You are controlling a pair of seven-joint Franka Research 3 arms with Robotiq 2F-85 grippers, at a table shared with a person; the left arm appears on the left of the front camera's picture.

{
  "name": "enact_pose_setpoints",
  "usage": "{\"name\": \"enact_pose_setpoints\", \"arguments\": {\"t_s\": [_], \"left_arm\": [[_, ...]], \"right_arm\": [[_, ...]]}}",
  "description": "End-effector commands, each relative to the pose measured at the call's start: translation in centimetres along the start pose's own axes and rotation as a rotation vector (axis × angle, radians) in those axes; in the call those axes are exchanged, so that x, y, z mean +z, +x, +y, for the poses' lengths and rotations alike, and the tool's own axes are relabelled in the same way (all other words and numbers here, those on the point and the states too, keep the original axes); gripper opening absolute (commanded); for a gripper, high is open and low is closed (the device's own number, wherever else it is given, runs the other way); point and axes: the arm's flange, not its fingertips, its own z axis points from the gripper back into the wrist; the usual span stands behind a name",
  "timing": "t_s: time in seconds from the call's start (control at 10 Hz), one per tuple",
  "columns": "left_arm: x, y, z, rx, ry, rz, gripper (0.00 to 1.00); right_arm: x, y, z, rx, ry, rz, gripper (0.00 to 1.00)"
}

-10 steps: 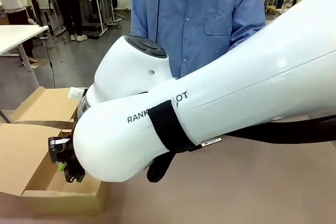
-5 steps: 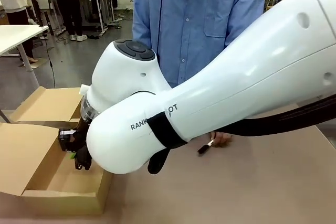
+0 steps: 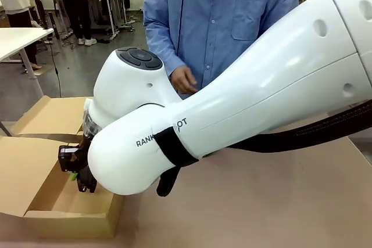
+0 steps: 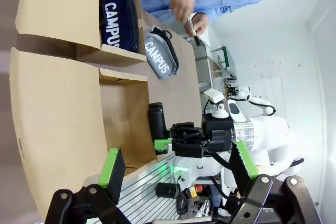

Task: Place items inside the box.
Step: Pick up a Pencil pouch or Stapler and place it inside the Mailer Box closest to the robot.

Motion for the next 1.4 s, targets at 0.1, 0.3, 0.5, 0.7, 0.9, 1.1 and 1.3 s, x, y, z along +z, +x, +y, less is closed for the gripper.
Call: {"name": "enact_pose_setpoints", "arguments": {"t_s": [0.1, 0.3, 0.5, 0.7, 0.9, 1.1, 1.3], "left_arm": [[0.0, 0.0, -0.1, -0.02, -0.024, -0.01, 1.0], [0.0, 0.0, -0.1, -0.02, -0.024, -0.01, 1.0], [0.0, 0.0, -0.1, -0.02, -0.024, -0.01, 1.0], [0.0, 0.0, -0.1, -0.02, -0.024, -0.01, 1.0], [0.0, 0.0, -0.1, -0.02, -0.024, -0.01, 1.0], [0.0, 0.0, -0.1, -0.02, -0.024, -0.01, 1.0], [0.0, 0.0, -0.1, -0.02, -0.024, -0.01, 1.0]], "right_arm": [[0.0, 0.3, 0.7, -0.064, -0.032, 0.004, 1.0], [0.3, 0.2, 0.6, -0.051, -0.019, 0.0, 1.0], [0.6, 0.1, 0.3, -0.044, 0.004, 0.015, 1.0], [1.4, -0.2, -1.0, -0.034, 0.041, 0.045, 1.0], [5.2, -0.9, -5.0, 0.059, 0.183, 0.148, 1.0], [11.0, -2.1, -11.0, 0.206, 0.375, 0.235, 1.0], [17.4, -4.8, -17.7, 0.305, 0.59, 0.18, 1.0]]}}
